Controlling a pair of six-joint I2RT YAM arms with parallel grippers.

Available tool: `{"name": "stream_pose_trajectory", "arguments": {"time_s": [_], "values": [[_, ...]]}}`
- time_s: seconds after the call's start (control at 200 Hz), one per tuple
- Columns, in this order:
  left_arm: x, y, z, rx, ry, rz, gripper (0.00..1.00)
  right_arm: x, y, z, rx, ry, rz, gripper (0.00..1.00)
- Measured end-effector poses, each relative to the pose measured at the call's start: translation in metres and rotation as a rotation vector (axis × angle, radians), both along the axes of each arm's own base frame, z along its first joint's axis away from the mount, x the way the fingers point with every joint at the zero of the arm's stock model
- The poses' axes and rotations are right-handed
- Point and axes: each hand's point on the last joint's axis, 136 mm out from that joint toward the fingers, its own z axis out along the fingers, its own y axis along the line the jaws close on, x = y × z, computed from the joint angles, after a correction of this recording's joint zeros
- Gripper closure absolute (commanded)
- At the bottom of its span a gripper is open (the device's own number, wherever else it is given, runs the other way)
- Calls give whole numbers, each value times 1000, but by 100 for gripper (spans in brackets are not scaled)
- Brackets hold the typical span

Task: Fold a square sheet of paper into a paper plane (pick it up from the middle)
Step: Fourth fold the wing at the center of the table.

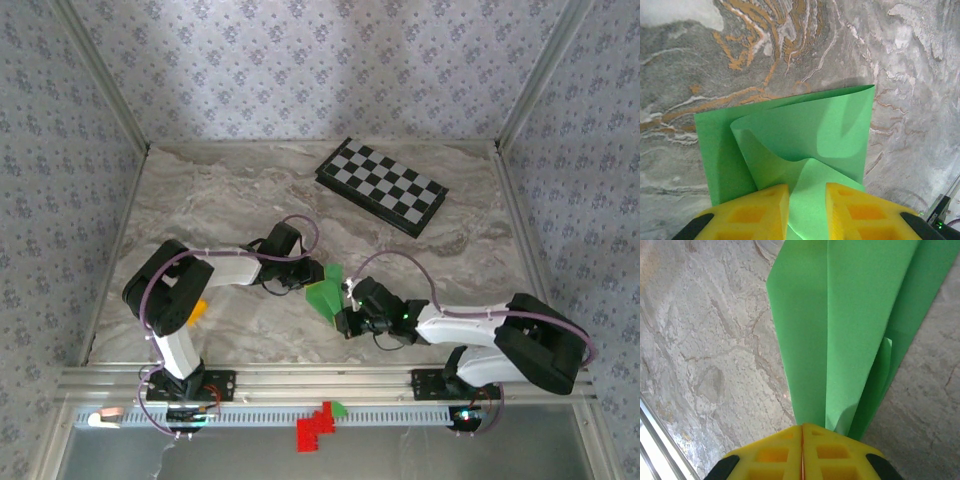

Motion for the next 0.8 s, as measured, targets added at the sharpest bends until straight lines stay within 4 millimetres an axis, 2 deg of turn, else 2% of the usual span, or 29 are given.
{"name": "stream_pose_trajectory", "arguments": {"time_s": [0.16,0.39,0.8], "values": [[0,0,0,1,-1,-3,73,-1,-4,-12,-26,14,-8,92],[0,0,0,2,-3,-5,73,0,-3,-12,-9,11,-12,92],[0,0,0,3,-2,-5,73,-3,-15,9,-2,3,-27,91]]}}
